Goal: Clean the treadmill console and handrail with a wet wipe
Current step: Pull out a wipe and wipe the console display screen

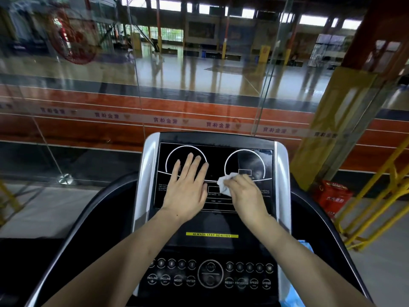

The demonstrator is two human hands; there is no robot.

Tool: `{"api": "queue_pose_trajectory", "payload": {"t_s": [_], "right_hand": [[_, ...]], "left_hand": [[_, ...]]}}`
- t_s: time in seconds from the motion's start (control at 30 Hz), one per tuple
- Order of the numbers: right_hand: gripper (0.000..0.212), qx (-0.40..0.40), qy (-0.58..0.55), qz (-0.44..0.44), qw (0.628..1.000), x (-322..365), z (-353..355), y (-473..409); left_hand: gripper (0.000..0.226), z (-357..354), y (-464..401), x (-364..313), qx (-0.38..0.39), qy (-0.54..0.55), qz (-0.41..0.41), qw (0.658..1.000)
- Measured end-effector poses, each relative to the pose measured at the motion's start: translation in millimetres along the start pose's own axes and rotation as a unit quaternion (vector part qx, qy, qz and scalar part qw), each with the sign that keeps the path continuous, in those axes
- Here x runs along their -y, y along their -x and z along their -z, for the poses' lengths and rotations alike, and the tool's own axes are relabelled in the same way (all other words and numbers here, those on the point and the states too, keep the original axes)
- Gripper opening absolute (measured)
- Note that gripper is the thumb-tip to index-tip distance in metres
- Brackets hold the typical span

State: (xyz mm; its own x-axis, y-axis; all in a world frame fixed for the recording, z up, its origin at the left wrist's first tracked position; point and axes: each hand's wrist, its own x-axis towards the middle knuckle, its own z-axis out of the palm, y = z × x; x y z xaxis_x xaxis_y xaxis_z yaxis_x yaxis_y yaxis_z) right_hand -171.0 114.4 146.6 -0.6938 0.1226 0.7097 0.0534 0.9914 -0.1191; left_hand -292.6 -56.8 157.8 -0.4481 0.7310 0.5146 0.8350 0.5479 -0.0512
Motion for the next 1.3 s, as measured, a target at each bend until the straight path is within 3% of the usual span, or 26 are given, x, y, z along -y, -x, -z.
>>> {"api": "queue_pose_trajectory", "payload": {"t_s": [0.1, 0.23, 0.37, 0.47, 0.7, 0.8, 0.9, 1.0, 1.17, 1.3], "right_hand": [[0.024, 0.014, 0.010, 0.009, 1.000, -14, 8, -37], [0.025, -0.028, 0.022, -0.052, 0.998, -30, 18, -87], [0.019, -0.035, 0.012, -0.027, 0.999, -22, 16, -44], [0.027, -0.003, 0.010, -0.006, 1.000, -17, 16, -1], [0.020, -0.034, 0.032, -0.054, 0.997, -44, 32, -79], [0.020, -0.047, 0.032, -0.057, 0.997, -39, 29, -50], [0.027, -0.001, 0.023, -0.030, 0.999, -35, 23, 6], [0.032, 0.022, 0.026, -0.011, 0.999, -45, 28, -2], [0.021, -0.040, 0.065, -0.089, 0.993, -52, 50, -69], [0.019, -0.072, 0.038, -0.074, 0.994, -44, 45, -17]], "left_hand": [[0.064, 3, -4, -3, 0.003, -0.001, 0.003, 1.000], [0.064, 4, -6, -11, 0.003, -0.006, -0.010, 1.000], [0.064, 0, -5, -14, 0.006, -0.010, -0.005, 1.000], [0.064, -2, -6, -17, 0.006, -0.005, -0.001, 1.000], [0.065, -1, -16, -28, 0.011, -0.007, -0.012, 1.000], [0.066, -3, -18, -31, 0.012, -0.002, -0.018, 1.000], [0.066, -6, -18, -33, 0.011, 0.000, -0.020, 1.000], [0.066, -7, -20, -34, 0.011, -0.003, -0.022, 1.000], [0.065, -2, -26, -42, 0.005, 0.006, -0.025, 1.000], [0.065, -5, -27, -47, 0.006, 0.006, -0.026, 1.000]]}}
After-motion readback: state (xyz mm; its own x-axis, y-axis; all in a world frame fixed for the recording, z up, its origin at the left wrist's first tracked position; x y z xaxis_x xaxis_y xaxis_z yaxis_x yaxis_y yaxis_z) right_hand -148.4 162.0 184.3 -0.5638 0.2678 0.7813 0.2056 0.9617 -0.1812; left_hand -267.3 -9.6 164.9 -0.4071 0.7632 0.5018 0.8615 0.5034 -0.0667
